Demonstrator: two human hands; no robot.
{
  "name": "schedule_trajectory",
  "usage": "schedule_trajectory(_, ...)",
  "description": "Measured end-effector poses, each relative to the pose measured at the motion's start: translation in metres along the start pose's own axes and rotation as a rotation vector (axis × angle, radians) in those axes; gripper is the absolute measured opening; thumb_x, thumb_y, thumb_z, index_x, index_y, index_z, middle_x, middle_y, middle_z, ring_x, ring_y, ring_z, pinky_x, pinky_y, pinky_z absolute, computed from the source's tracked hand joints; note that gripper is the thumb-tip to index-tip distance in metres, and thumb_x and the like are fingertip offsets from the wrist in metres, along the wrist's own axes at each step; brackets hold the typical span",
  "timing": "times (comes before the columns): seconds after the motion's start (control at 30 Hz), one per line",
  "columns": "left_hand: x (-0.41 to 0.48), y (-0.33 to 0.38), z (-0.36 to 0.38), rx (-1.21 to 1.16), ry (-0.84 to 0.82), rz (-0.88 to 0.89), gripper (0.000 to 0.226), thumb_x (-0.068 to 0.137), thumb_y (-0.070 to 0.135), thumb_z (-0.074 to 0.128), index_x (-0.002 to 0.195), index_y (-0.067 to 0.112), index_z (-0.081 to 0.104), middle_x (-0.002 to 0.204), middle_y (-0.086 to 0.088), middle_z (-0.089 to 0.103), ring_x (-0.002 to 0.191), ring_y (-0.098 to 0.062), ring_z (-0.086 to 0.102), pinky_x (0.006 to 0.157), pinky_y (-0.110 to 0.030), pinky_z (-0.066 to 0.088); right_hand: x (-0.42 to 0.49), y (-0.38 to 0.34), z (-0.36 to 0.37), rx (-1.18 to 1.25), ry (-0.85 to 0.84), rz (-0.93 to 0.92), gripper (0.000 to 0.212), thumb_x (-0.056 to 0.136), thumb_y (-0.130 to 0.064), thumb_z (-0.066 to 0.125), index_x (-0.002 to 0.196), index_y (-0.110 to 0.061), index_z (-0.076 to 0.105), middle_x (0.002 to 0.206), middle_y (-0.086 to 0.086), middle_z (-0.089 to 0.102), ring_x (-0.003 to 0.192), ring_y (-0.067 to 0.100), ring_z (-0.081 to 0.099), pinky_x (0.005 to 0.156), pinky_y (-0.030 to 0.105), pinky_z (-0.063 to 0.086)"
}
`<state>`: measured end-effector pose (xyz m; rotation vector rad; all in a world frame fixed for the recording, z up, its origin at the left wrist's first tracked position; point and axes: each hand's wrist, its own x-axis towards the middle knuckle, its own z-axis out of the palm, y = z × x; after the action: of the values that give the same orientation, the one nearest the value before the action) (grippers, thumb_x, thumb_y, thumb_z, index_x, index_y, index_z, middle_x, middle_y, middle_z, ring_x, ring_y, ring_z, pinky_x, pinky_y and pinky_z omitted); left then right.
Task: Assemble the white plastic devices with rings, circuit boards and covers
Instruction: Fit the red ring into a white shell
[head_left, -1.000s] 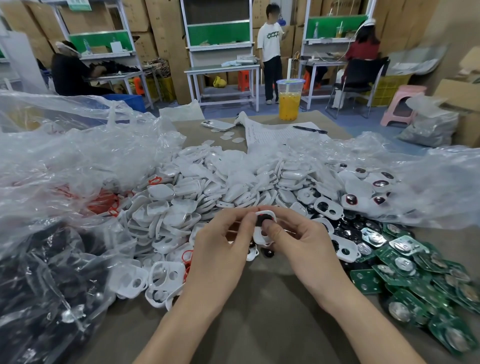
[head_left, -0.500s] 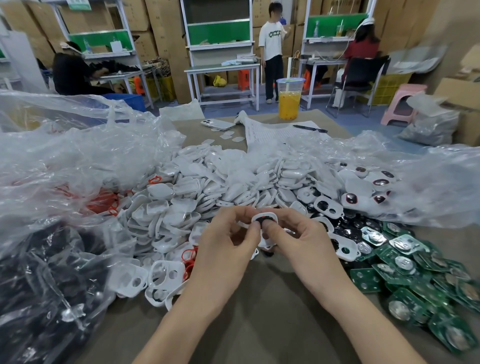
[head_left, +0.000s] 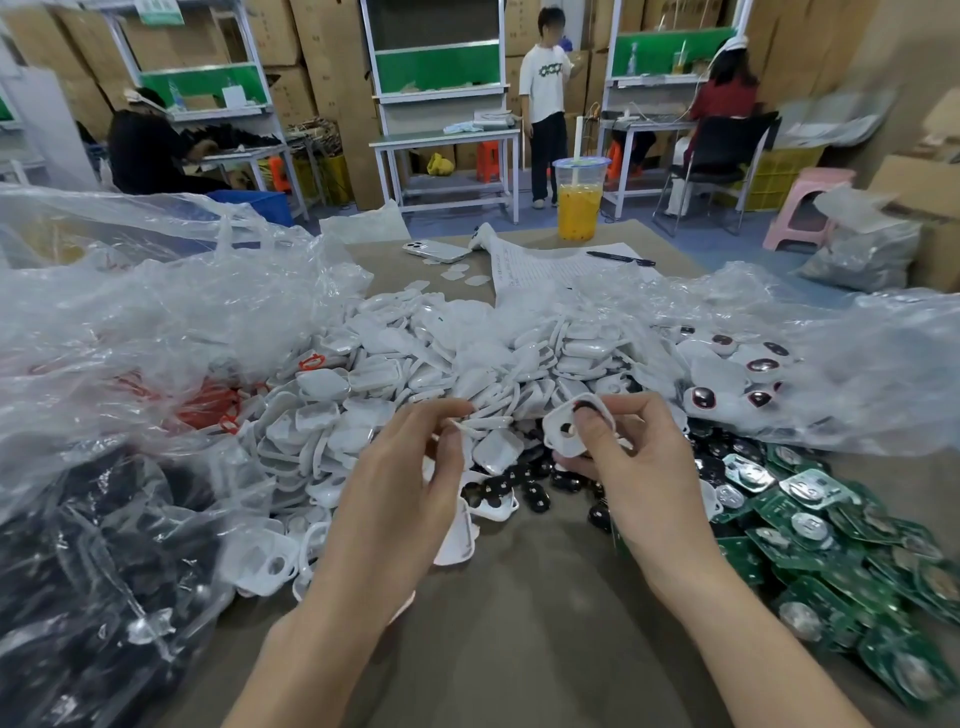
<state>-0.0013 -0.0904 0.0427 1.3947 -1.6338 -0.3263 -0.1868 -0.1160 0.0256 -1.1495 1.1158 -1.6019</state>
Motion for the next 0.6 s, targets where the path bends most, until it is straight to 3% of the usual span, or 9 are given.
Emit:
schedule_trajectory(0.13, -0.01, -0.007, -0.022, 0.049, 0.228, -0.037, 0.017, 0.101, 0.031, 0.048, 0.114, 0.042, 0.049, 0.095, 0.015, 0.06, 0.086, 0.0, 0.061, 0.065, -0.02, 0.049, -0.004, -0.002, 0.002, -0.003, -0.035, 0.01, 0.015, 0.091, -0.02, 0.072, 0.081, -0.029, 0.064, 0.089, -0.006, 0.074, 0.074, 0.014, 0.074, 0.068, 0.024, 0.06)
schedule_trajectory(0.23, -0.035, -0.023, -0.041, 0.13, 0.314, -0.106, 0.014, 0.098, 0.024, 0.052, 0.106, 0.036, 0.051, 0.094, 0.013, 0.06, 0.081, -0.004, 0.062, 0.066, -0.023, 0.048, -0.015, -0.001, 0.011, -0.085, -0.136, -0.009, 0.021, 0.09, -0.02, 0.073, 0.076, -0.031, 0.061, 0.082, -0.007, 0.073, 0.066, 0.005, 0.067, 0.061, 0.02, 0.056)
schedule_trajectory(0.33, -0.061, -0.039, -0.048, 0.346, 0.205, -0.169, 0.017, 0.093, 0.012, 0.064, 0.108, 0.019, 0.067, 0.105, 0.005, 0.061, 0.098, -0.019, 0.061, 0.089, -0.043, 0.051, -0.02, -0.003, 0.016, -0.071, -0.22, 0.026, 0.018, 0.089, -0.015, 0.073, 0.08, -0.023, 0.06, 0.078, -0.006, 0.073, 0.061, 0.007, 0.061, 0.057, 0.016, 0.052)
schedule_trajectory(0.4, -0.07, -0.038, -0.048, 0.469, 0.08, -0.186, 0.024, 0.093, 0.017, 0.067, 0.116, 0.013, 0.071, 0.12, -0.003, 0.065, 0.116, -0.029, 0.056, 0.103, -0.046, 0.044, -0.02, -0.003, 0.018, -0.074, -0.251, 0.042, 0.014, 0.089, -0.012, 0.073, 0.083, -0.015, 0.06, 0.08, -0.005, 0.073, 0.065, 0.005, 0.062, 0.06, 0.02, 0.055)
schedule_trajectory(0.5, -0.074, -0.025, -0.041, 0.495, -0.091, -0.139, 0.039, 0.1, 0.034, 0.055, 0.136, 0.021, 0.06, 0.145, 0.0, 0.052, 0.139, -0.021, 0.042, 0.117, -0.038, 0.031, -0.02, -0.002, 0.017, -0.068, -0.268, 0.06, 0.012, 0.089, -0.011, 0.073, 0.083, -0.011, 0.062, 0.086, -0.002, 0.074, 0.069, 0.006, 0.067, 0.06, 0.02, 0.056)
schedule_trajectory(0.6, -0.075, -0.016, -0.034, 0.51, -0.213, -0.05, 0.046, 0.104, 0.048, 0.034, 0.147, 0.037, 0.043, 0.158, 0.015, 0.033, 0.148, -0.002, 0.023, 0.121, -0.018, 0.01, -0.02, 0.001, 0.016, -0.072, -0.292, 0.085, 0.014, 0.09, -0.014, 0.073, 0.08, -0.018, 0.065, 0.089, 0.0, 0.074, 0.076, 0.008, 0.069, 0.063, 0.025, 0.059)
